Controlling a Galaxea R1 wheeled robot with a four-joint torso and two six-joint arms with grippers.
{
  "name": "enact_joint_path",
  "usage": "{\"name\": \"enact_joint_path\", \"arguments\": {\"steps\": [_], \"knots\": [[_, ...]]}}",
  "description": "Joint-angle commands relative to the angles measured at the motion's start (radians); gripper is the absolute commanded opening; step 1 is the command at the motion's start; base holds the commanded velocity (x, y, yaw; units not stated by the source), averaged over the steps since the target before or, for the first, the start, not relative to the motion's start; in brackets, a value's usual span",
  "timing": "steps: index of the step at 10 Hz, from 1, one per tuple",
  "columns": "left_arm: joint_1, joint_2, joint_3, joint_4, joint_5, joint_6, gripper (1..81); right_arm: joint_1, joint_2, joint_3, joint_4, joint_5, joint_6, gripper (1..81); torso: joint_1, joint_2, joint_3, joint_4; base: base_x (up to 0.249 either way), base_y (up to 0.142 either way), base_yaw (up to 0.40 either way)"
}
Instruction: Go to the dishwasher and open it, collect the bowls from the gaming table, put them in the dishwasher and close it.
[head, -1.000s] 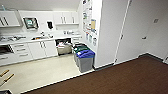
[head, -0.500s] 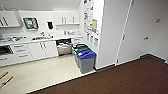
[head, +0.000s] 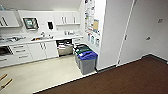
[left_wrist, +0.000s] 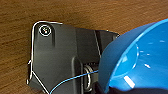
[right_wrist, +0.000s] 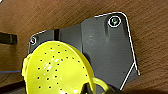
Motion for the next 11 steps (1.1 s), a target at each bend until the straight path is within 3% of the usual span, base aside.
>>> {"name": "enact_joint_path", "arguments": {"steps": [1,11], "knots": [[-0.041,-0.024,0.012,-0.001,0.018,0.002,1.0,0.039,-0.012,0.003,-0.013,-0.034,-0.004,1.0,0.0,0.0,0.0,0.0,0.086,0.067,0.0],[-0.041,-0.025,0.011,-0.001,0.013,0.001,1.0,0.038,-0.014,0.003,-0.013,-0.034,-0.004,1.0,0.0,0.0,0.0,0.0,0.104,0.006,0.0]]}}
